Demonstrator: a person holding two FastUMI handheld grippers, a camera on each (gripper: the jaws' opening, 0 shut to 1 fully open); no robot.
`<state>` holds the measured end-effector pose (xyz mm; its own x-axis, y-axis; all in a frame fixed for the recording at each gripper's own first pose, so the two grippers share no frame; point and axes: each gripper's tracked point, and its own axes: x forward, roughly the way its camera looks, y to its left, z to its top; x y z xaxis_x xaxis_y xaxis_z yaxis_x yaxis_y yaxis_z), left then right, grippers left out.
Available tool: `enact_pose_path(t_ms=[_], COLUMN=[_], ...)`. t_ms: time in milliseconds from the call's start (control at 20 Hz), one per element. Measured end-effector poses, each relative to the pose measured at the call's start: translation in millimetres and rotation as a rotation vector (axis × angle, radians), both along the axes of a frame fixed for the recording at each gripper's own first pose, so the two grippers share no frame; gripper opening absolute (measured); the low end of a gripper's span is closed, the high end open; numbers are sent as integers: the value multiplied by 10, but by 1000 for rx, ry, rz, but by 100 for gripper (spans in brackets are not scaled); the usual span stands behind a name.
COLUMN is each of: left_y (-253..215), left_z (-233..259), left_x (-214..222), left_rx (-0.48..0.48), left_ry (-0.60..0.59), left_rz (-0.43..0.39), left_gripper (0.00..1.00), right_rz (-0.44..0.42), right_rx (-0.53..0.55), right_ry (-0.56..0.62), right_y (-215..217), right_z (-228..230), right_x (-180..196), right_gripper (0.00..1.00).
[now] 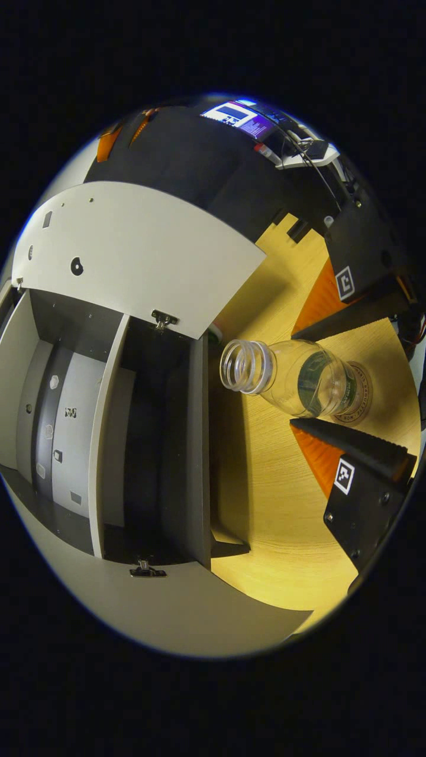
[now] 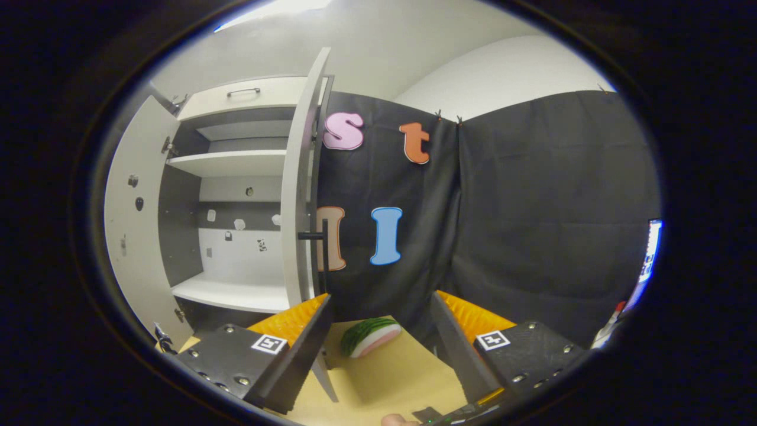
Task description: Grasp the bottle in the cabinet with the left hand and place it on the coaster, then close the right door with the right hand and the left door with the left hand.
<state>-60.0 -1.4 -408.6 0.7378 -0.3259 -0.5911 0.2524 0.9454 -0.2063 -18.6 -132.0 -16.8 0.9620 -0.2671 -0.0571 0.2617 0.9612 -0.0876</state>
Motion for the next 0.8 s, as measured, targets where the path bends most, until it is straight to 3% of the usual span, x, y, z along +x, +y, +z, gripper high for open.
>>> enact_pose_path(t_ms=[800], left_y=[-74], left_z=[80], left_x=[-99], left_rx=[40], left_ry=[54], left_rz=[-31], left_gripper=[84], right_rz=[-4], right_rx=[31], right_ry=[20], right_y=[-52], right_z=[-152], right_x=[14], right_gripper=[100])
